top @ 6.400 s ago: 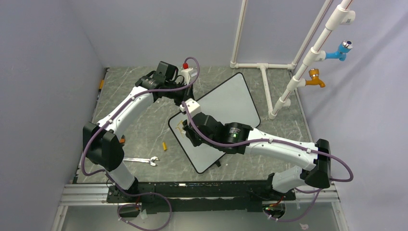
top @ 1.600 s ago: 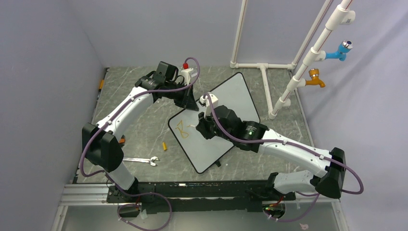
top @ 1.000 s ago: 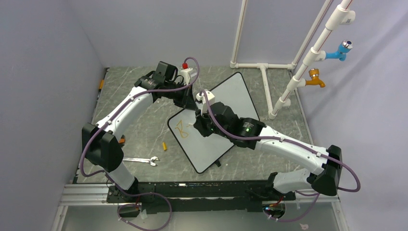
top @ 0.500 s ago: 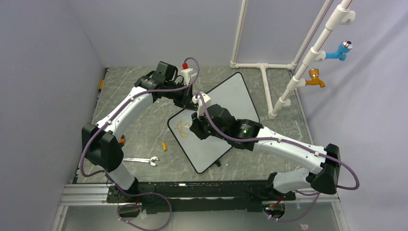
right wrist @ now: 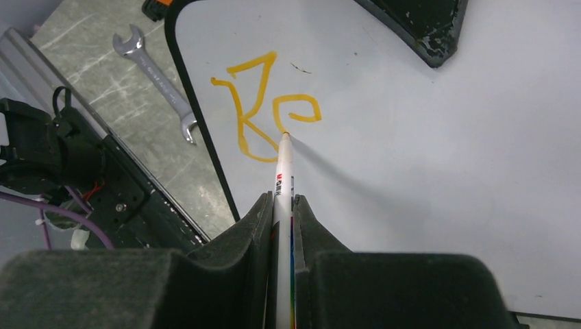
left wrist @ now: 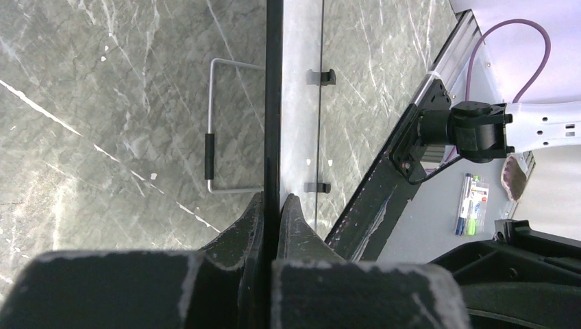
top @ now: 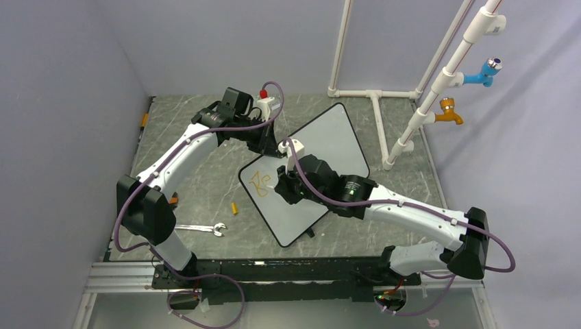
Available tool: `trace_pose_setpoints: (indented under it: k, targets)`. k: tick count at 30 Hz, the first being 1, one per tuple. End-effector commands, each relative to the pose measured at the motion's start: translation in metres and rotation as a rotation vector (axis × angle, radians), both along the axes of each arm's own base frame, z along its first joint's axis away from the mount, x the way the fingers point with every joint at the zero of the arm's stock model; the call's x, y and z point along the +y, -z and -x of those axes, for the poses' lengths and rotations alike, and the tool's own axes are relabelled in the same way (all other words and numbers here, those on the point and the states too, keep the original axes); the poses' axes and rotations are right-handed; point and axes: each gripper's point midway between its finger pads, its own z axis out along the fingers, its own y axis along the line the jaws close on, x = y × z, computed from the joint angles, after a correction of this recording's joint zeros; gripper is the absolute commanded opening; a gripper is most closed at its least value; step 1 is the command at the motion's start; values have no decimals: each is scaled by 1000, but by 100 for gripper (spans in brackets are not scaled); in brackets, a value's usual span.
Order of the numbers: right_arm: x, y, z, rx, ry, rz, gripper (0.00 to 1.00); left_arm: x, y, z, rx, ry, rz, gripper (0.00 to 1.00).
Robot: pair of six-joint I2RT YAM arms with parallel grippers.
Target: Write a sentence on the whiteboard
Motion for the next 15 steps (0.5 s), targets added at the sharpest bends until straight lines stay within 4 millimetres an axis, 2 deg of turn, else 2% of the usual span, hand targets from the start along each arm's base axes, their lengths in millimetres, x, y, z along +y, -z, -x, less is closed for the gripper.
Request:
trace_pose_setpoints:
  k: [1, 7, 10, 15]
  targets:
    - [-20, 16, -8, -6, 85, 75, 0, 26, 3, -27, -179, -83, -161, 0]
    - [-32, 11, -12, -27, 124, 92, 0, 26, 2, -27, -182, -85, -158, 0]
    - [-33, -9, -16, -60, 141, 61, 0, 26, 2, -26, -178, -83, -157, 0]
    - [-19, -60, -10, -108, 74, -80, 0, 27, 1, -27, -185, -85, -157, 0]
